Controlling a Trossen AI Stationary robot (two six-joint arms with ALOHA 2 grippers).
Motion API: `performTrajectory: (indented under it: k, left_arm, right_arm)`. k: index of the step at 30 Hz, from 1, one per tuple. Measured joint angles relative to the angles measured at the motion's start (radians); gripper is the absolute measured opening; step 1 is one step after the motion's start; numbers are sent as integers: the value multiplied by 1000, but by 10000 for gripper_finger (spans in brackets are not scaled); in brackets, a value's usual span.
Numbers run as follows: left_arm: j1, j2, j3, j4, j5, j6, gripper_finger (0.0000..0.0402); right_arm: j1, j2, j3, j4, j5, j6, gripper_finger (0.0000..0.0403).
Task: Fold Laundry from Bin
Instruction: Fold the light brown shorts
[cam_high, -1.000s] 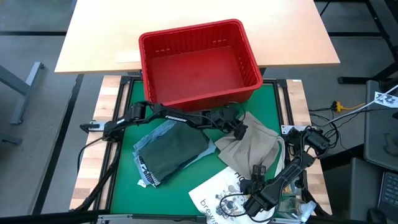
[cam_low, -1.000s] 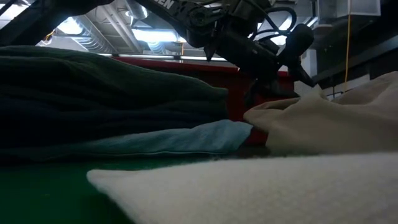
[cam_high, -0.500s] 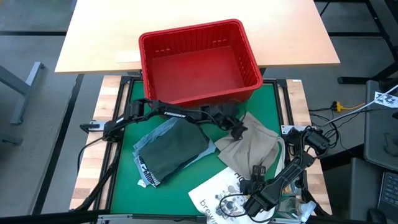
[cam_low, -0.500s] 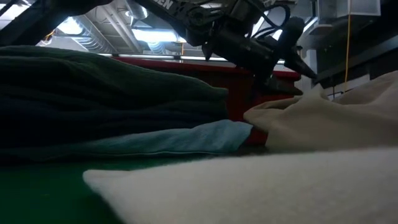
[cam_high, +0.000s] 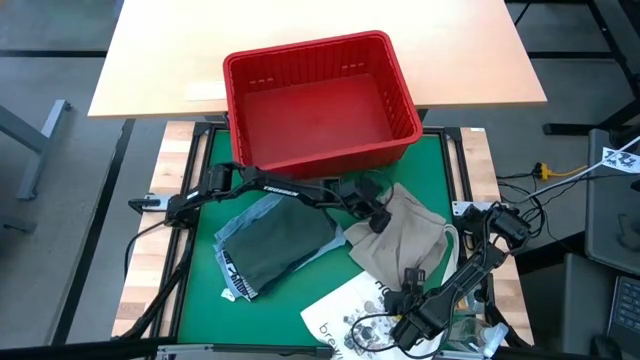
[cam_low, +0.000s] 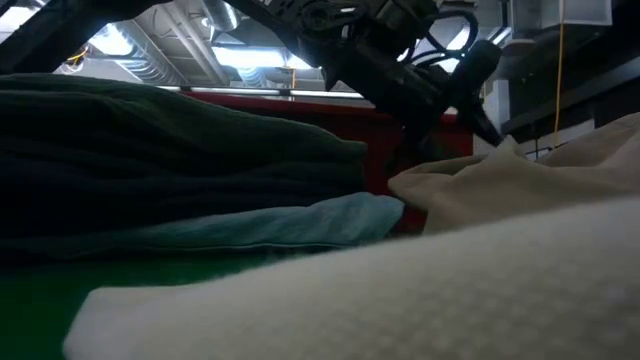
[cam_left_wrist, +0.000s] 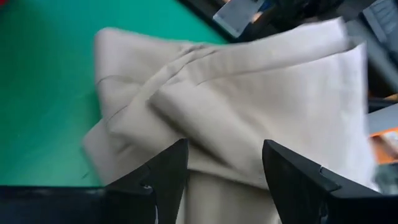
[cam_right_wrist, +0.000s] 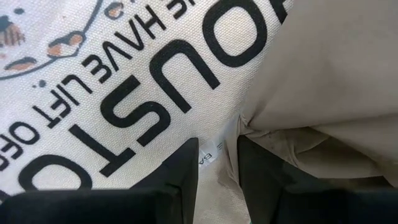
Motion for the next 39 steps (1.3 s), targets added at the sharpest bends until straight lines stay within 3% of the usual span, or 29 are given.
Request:
performTrajectory:
  k: [10, 21, 25, 31, 36, 39]
  left_arm:
    - [2, 0, 0, 60, 24, -37, 200]
    - [-10, 91, 0, 161, 78, -160, 192]
    - [-7, 90, 0, 181, 51, -123, 142]
    - [0, 91, 0, 279, -41, -26, 14]
    - [21, 91, 0, 295, -172, 67, 12]
    - [34, 91, 0, 292, -193, 127, 8]
  right_arm:
    - [0, 0, 0, 0, 1, -27, 106]
    - [0, 0, 0, -6, 4, -51, 106]
    - [0, 0, 0, -13, 12, -54, 106]
    - [0, 0, 0, -21, 26, -54, 106]
    - [0, 0, 0, -26, 27, -54, 106]
    - [0, 0, 0, -26, 26, -53, 106]
